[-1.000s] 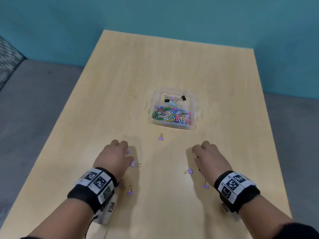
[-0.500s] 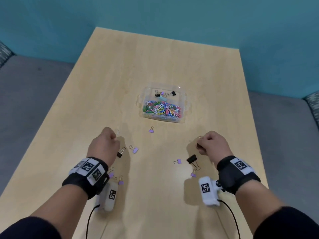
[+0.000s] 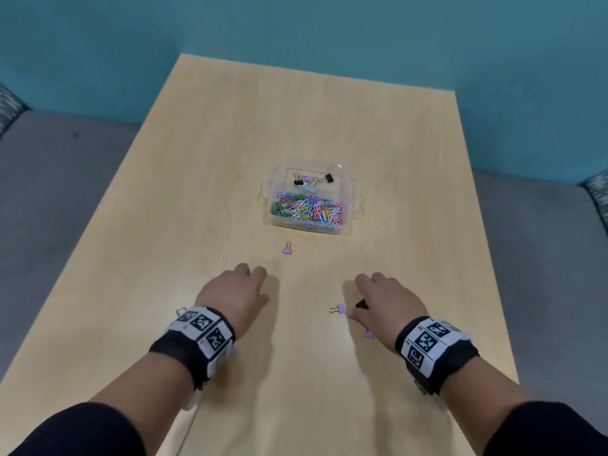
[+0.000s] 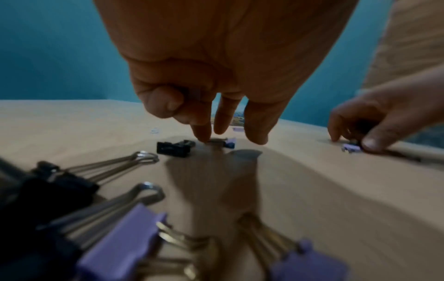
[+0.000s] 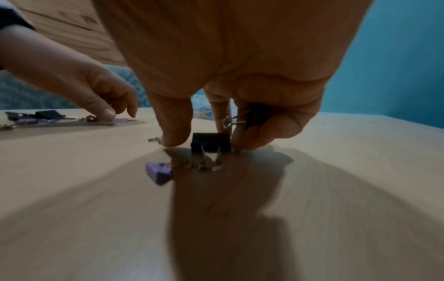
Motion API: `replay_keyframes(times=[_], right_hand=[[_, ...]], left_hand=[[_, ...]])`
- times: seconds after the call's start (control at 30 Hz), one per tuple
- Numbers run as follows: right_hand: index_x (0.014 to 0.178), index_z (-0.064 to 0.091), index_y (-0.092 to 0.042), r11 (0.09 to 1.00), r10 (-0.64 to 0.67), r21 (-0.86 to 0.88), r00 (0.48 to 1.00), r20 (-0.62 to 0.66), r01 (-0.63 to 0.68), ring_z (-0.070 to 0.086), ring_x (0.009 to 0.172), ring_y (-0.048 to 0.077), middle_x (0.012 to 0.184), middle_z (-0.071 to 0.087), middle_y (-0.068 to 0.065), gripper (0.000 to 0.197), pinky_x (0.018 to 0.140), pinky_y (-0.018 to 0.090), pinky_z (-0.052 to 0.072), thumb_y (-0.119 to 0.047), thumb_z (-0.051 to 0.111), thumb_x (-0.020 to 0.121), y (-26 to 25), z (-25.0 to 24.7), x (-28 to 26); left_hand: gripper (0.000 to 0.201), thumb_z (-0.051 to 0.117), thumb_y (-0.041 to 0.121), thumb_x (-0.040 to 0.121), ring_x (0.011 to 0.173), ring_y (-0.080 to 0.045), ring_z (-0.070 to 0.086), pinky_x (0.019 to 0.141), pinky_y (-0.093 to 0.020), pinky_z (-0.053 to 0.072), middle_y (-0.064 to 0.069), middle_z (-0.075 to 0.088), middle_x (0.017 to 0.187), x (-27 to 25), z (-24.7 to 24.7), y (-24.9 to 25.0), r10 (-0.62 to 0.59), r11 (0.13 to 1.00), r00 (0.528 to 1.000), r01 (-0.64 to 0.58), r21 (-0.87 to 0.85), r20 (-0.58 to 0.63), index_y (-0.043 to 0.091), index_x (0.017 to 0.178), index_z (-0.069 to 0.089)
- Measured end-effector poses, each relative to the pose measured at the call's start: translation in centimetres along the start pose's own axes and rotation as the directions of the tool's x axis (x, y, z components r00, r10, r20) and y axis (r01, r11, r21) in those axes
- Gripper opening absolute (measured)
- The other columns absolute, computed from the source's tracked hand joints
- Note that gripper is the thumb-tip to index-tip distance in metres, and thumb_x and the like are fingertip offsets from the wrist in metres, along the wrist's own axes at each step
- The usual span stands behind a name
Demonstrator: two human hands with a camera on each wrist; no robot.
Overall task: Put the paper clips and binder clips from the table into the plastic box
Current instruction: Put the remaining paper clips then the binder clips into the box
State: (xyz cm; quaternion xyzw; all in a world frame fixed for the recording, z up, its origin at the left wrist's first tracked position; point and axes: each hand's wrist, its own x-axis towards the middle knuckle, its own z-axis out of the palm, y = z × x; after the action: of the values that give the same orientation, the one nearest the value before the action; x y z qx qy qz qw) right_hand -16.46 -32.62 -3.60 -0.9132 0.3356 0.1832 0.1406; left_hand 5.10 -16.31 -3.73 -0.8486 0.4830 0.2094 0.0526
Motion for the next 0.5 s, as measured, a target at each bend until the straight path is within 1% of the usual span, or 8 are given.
replay_keyframes(times=[0.13, 0.2, 0.3, 0.33, 0.37, 0.4, 0.47, 0.5], right_hand=[[0.087, 0.035, -0.024, 0.998, -0.060, 0.010, 0.998, -0.010, 0.060, 0.044, 0.078, 0.019, 0.088, 0.040, -0.005, 0.020, 0.059, 0.031, 0.036, -0.038, 0.049, 0.090, -0.1, 0.2, 0.6], [0.082, 0.037, -0.022, 0.998, -0.054, 0.041, 0.998, -0.011, 0.054, 0.045, 0.072, 0.018, 0.083, 0.041, -0.006, 0.017, 0.056, 0.032, 0.037, -0.034, 0.048, 0.086, 0.1, -0.1, 1.0], [0.078, 0.050, -0.020, 0.946, 0.062, 0.322, 0.997, -0.037, -0.046, 0.054, 0.063, 0.017, 0.079, 0.051, -0.004, 0.015, 0.058, 0.034, 0.047, -0.034, 0.054, 0.081, 1.2, -1.5, 2.1], [0.077, 0.055, -0.016, 0.843, 0.130, 0.529, 0.991, -0.029, -0.095, 0.057, 0.058, 0.017, 0.075, 0.056, -0.002, 0.015, 0.057, 0.034, 0.049, -0.031, 0.058, 0.079, 1.5, -2.3, 2.7], [0.076, 0.057, -0.009, 0.642, 0.204, 0.753, 0.979, 0.016, -0.146, 0.057, 0.052, 0.019, 0.070, 0.058, 0.003, 0.017, 0.054, 0.034, 0.049, -0.026, 0.062, 0.078, 1.7, -3.2, 3.4], [0.077, 0.056, -0.004, 0.360, 0.259, 0.913, 0.961, 0.098, -0.190, 0.055, 0.049, 0.022, 0.067, 0.056, 0.009, 0.018, 0.051, 0.032, 0.047, -0.021, 0.064, 0.078, 1.7, -4.3, 4.2], [0.082, 0.055, -0.005, -0.175, 0.252, 0.957, 0.929, 0.271, -0.232, 0.055, 0.051, 0.023, 0.071, 0.049, 0.013, 0.012, 0.045, 0.027, 0.047, -0.016, 0.061, 0.081, 1.6, -6.5, 5.9], [0.082, 0.054, -0.006, -0.342, 0.202, 0.912, 0.930, 0.306, -0.226, 0.055, 0.054, 0.022, 0.073, 0.048, 0.011, 0.010, 0.045, 0.026, 0.048, -0.016, 0.056, 0.085, 1.4, -7.6, 6.9]], left_hand=[[0.011, 0.044, 0.016, 0.091, 0.066, -0.026, 0.044, 0.054, -0.035, 0.033, -0.003, 0.038, 0.085, 0.6, 0.7, 0.3, 0.040, 0.994, 0.998, -0.045, 0.102, 0.052, 0.018, 0.099, 0.038], [0.010, 0.042, 0.011, 0.087, 0.064, -0.026, 0.041, 0.054, -0.035, 0.032, -0.003, 0.038, 0.084, 0.8, 0.6, 0.6, 0.031, 0.990, 0.997, -0.040, 0.134, 0.074, 0.017, 0.093, 0.036], [0.006, 0.038, 0.012, 0.087, 0.070, -0.029, 0.048, 0.056, -0.034, 0.031, -0.006, 0.051, 0.093, 1.3, 0.4, 0.8, 0.040, 0.988, 0.996, -0.052, 0.143, 0.084, 0.017, 0.091, 0.039], [0.008, 0.039, 0.014, 0.087, 0.074, -0.030, 0.053, 0.057, -0.034, 0.032, -0.006, 0.052, 0.096, 1.5, 0.6, 0.7, 0.049, 0.988, 0.996, -0.059, 0.144, 0.077, 0.015, 0.095, 0.042], [0.011, 0.042, 0.014, 0.087, 0.075, -0.031, 0.056, 0.055, -0.035, 0.033, -0.007, 0.053, 0.097, 1.7, 0.9, 0.5, 0.066, 0.988, 0.997, -0.072, 0.138, 0.045, 0.014, 0.097, 0.045], [0.012, 0.048, 0.013, 0.083, 0.070, -0.032, 0.057, 0.052, -0.034, 0.032, -0.007, 0.053, 0.094, 1.8, 1.1, 0.4, 0.092, 0.989, 0.996, -0.092, 0.119, 0.005, 0.013, 0.096, 0.048], [0.023, 0.068, 0.008, 0.065, 0.046, -0.032, 0.052, 0.039, -0.029, 0.026, -0.008, 0.052, 0.080, 2.0, 1.1, 0.4, 0.129, 0.987, 0.991, -0.130, 0.093, 0.018, 0.011, 0.081, 0.053], [0.029, 0.075, 0.006, 0.055, 0.035, -0.032, 0.046, 0.035, -0.025, 0.020, -0.007, 0.051, 0.074, 2.0, 1.1, 0.4, 0.135, 0.987, 0.991, -0.136, 0.091, 0.023, 0.010, 0.073, 0.053]])
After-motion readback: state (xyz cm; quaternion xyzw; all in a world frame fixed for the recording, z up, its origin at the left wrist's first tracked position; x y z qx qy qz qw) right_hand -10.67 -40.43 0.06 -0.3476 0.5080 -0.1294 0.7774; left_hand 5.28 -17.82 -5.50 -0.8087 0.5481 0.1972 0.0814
